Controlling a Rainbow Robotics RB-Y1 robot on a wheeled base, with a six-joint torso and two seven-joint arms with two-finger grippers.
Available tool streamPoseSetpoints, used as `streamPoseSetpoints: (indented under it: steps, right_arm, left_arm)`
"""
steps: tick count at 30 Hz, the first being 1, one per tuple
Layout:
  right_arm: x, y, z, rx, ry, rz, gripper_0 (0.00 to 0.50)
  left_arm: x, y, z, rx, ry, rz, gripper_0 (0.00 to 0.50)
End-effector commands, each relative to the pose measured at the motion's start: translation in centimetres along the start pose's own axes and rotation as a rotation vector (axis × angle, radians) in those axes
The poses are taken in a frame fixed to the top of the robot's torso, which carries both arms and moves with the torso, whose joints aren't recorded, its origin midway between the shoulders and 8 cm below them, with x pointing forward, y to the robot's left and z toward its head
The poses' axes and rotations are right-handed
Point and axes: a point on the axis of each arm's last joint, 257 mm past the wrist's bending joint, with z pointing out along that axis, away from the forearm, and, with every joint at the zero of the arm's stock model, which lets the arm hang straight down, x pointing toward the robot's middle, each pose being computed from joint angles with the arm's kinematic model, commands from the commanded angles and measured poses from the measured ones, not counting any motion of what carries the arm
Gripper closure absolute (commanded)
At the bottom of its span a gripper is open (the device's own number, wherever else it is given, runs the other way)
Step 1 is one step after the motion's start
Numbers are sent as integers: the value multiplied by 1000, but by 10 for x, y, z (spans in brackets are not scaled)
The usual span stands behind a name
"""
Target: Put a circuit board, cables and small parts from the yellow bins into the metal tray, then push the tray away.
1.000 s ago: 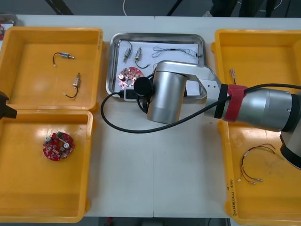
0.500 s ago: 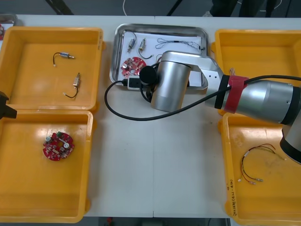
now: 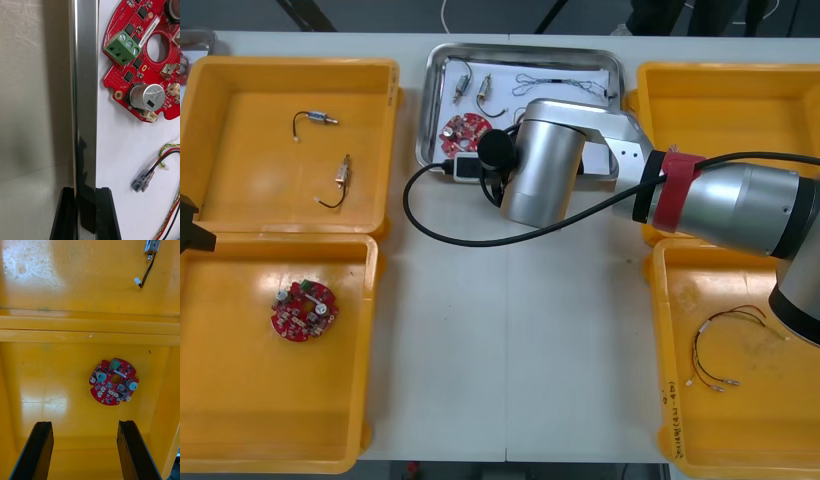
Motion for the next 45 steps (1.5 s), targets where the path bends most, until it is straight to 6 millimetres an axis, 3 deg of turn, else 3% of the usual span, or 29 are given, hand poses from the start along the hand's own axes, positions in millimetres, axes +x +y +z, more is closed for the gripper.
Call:
streamPoseSetpoints:
  steps: [1,19,20,21,22,24,25,34,45]
  right_arm:
    - [-32,-31,-17,49,-56,-29,500]
    - [-46,-40,-15,66,-66,-45,500]
    - [-47,-40,-15,66,-67,-48,472]
    - [-47,-41,-15,67,-70,-51,382]
    - [-47,-41,-15,67,-70,-53,324]
    - [-47,-41,-15,68,-70,-62,15]
    - [-47,-41,-15,68,-70,-63,0]
    - [-54,-36,-35,7,-61,-26,0]
    - [-54,-12,-87,-123,-46,103,0]
  left_arm:
    - [1,14,-13,-47,-11,113,0]
    - [1,14,-13,-47,-11,113,0]
    - [1,14,-13,-47,-11,113,0]
    - [1,14,-13,-47,-11,113,0]
    - [1,14,-13,-47,-11,113,0]
    - [1,14,-13,-47,-11,113,0]
    - [1,14,-13,-47,-11,113,0]
    - [1,14,-13,-47,-11,113,0]
    - [1,14,-13,-47,-11,113,0]
